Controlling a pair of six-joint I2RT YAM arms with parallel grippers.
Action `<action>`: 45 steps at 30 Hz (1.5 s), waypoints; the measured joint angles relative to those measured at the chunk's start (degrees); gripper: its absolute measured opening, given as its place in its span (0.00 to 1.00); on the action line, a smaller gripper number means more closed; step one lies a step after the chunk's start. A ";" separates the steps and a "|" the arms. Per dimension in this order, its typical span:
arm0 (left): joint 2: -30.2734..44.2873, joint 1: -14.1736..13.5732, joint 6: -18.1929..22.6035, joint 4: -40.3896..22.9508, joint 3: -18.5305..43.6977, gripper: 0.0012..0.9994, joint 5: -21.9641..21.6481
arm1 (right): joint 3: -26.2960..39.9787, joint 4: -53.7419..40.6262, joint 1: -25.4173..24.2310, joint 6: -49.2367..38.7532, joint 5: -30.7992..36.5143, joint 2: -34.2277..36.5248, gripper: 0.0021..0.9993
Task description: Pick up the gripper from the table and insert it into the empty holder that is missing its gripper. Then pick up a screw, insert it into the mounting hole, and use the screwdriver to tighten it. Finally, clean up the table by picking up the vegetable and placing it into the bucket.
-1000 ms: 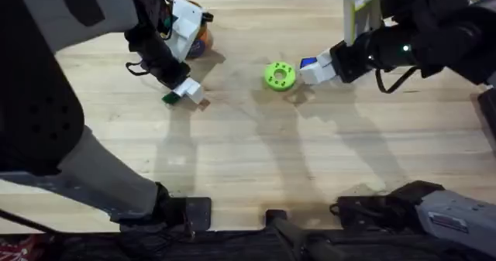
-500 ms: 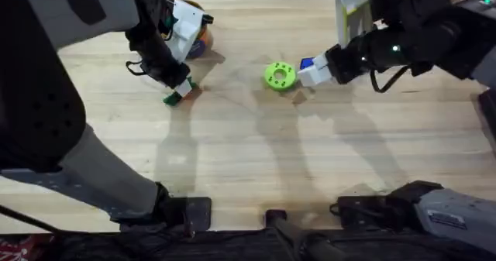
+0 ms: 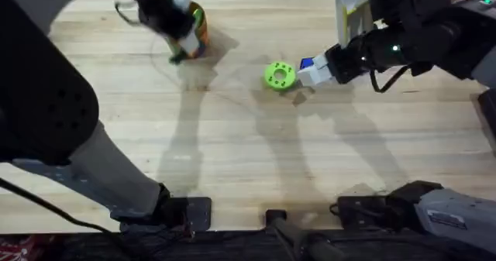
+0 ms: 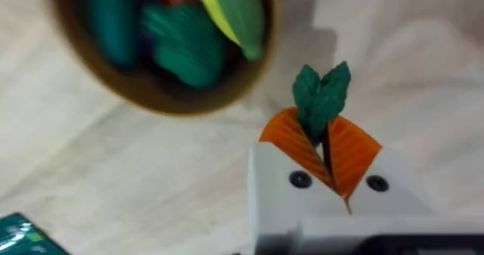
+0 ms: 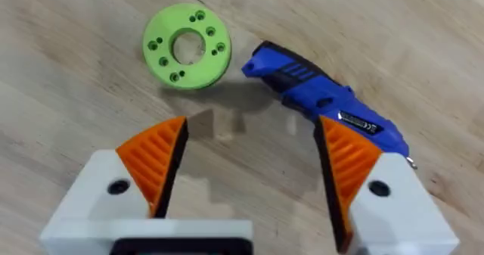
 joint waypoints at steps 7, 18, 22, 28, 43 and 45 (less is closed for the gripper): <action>-0.11 1.41 -6.79 12.63 7.71 0.02 -1.84 | 0.00 -0.02 0.00 0.00 0.00 0.00 0.96; 4.61 5.74 -13.39 19.16 7.72 0.02 -3.51 | 0.00 -0.04 0.00 0.00 0.00 0.00 0.96; 8.07 5.84 -13.85 19.03 7.72 0.02 -3.48 | 0.00 -0.04 0.00 0.00 0.00 0.00 0.96; 9.32 5.77 -14.27 18.99 7.70 0.39 -3.33 | 0.00 -0.04 0.00 0.00 0.00 0.00 0.96; 4.48 5.49 -17.20 16.31 7.72 0.99 -3.29 | 0.00 -0.04 0.00 0.00 -0.02 0.00 0.96; 1.01 5.45 -17.89 13.50 7.81 0.99 -3.22 | 0.00 -0.06 0.00 0.00 0.00 0.00 0.96</action>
